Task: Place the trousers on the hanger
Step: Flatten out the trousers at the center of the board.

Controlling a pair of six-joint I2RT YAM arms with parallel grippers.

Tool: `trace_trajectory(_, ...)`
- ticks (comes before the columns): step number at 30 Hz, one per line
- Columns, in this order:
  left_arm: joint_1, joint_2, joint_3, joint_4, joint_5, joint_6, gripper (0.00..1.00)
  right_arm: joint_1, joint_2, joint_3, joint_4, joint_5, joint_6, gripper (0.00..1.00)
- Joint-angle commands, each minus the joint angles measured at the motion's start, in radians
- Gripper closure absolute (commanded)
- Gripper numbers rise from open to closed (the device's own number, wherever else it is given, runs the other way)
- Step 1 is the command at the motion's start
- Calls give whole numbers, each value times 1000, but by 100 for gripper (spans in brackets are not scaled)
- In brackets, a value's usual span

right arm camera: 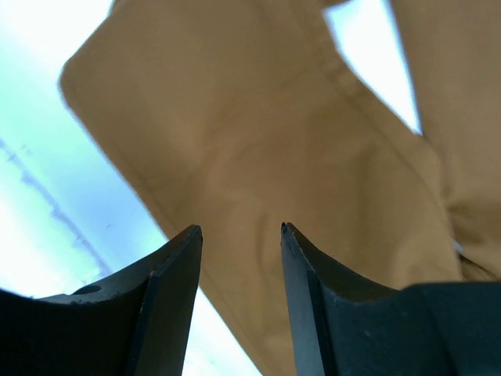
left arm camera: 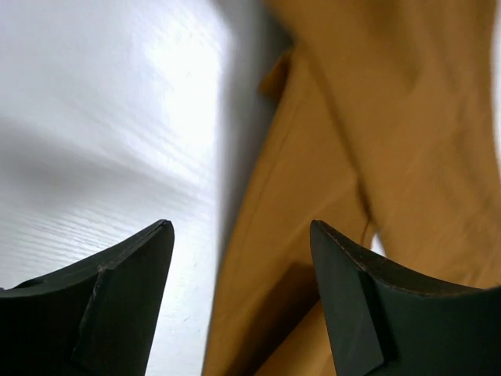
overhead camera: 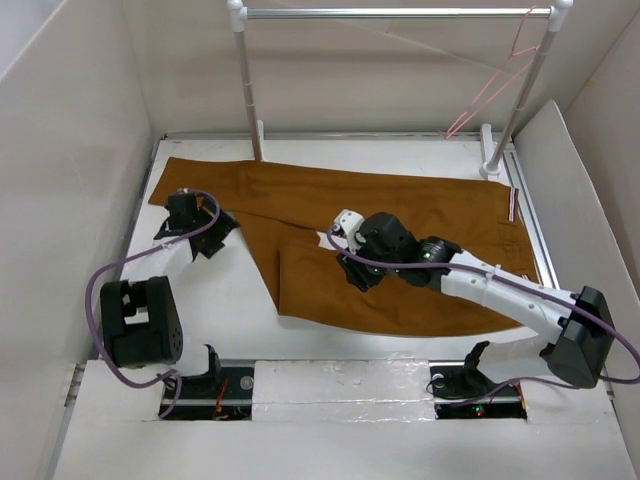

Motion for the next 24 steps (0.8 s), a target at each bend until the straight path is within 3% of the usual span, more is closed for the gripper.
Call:
trace_trajectory(1, -23, 51, -46, 135, 157, 4, 33, -36, -84, -29, 38, 12, 3, 49)
trace_trajectory(6, -70, 199, 35, 166, 168, 27, 35, -36, -131, -52, 24, -2, 35, 49)
trace_trajectory(9, -91, 247, 83, 166, 108, 28, 42, -14, -143, -58, 21, 13, 68, 49)
trace_trajectory(11, -91, 266, 94, 164, 60, 16, 58, -5, -160, -62, 25, 15, 87, 49)
trace_trajectory(12, -91, 276, 98, 172, 34, 13, 78, -5, -168, -61, 24, 15, 97, 49)
trace_trajectory(15, -91, 287, 127, 151, 11, 17, 100, -5, -183, -56, 15, 55, 103, 49)
trace_trajectory(17, -91, 257, 135, 102, -32, 18, 100, -5, -199, -53, -1, 75, 103, 49)
trace_trajectory(23, -91, -172, 128, -124, -185, 27, 100, -45, -248, -108, -56, 118, 82, 49)
trace_trajectory(24, -91, -220, 128, -166, -284, 25, 100, -62, -258, -121, -56, 106, 78, 49)
